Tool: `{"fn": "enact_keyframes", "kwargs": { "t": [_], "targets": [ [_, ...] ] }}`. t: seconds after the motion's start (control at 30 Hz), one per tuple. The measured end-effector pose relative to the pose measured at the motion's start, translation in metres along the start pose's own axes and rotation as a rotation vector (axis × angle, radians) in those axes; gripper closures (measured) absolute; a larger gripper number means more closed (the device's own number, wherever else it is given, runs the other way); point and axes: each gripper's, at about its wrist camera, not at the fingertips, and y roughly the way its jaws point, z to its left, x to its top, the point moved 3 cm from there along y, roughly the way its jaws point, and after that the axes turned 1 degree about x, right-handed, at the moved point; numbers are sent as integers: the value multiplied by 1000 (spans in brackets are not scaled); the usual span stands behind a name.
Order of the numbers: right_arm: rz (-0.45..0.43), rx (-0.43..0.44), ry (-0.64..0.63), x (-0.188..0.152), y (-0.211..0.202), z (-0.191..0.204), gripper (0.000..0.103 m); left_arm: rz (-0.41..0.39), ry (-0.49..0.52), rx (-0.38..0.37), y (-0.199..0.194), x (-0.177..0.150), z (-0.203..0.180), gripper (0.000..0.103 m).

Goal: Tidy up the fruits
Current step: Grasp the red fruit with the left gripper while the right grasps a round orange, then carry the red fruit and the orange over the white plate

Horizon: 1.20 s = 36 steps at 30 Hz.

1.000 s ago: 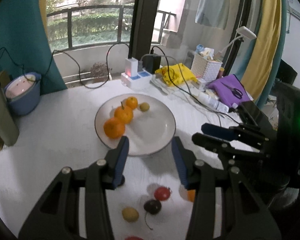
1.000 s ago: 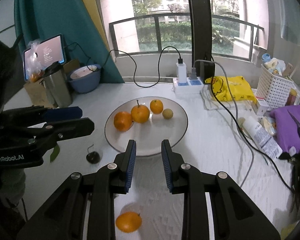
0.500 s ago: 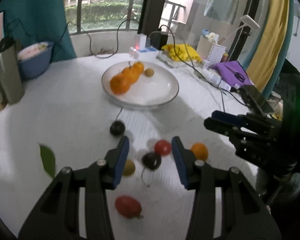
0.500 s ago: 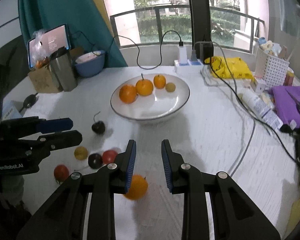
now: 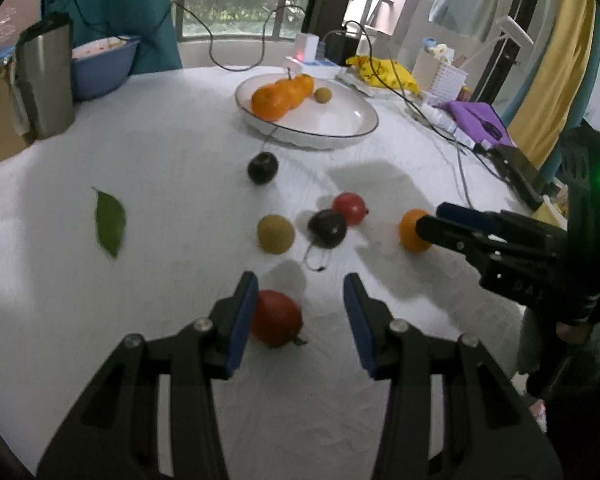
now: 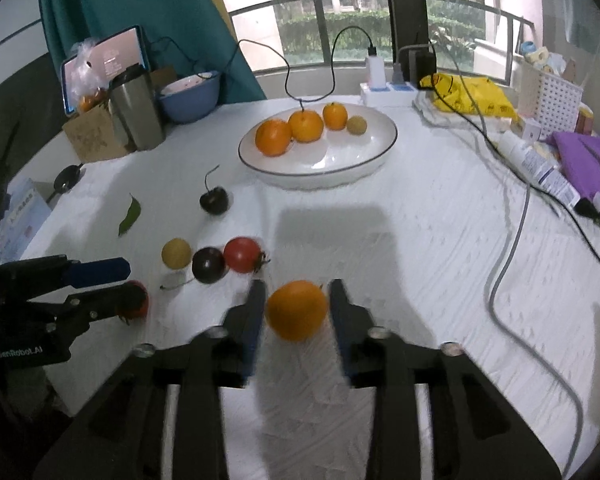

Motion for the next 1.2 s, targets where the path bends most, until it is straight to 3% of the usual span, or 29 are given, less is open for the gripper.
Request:
{"fn": "enact_keyframes", "kwargs": {
  "t": [0.5, 0.67, 1.2],
  "targets": [
    [48, -5, 3, -11, 15, 1, 61, 14, 33, 48, 10, -13, 10, 58],
    [47, -3, 3, -11, 15, 1, 65, 22, 48, 37, 13, -15, 7, 68],
    [14, 15, -25, 2, 3, 9, 65, -20, 64, -2, -1, 0, -1, 69]
  ]
}}
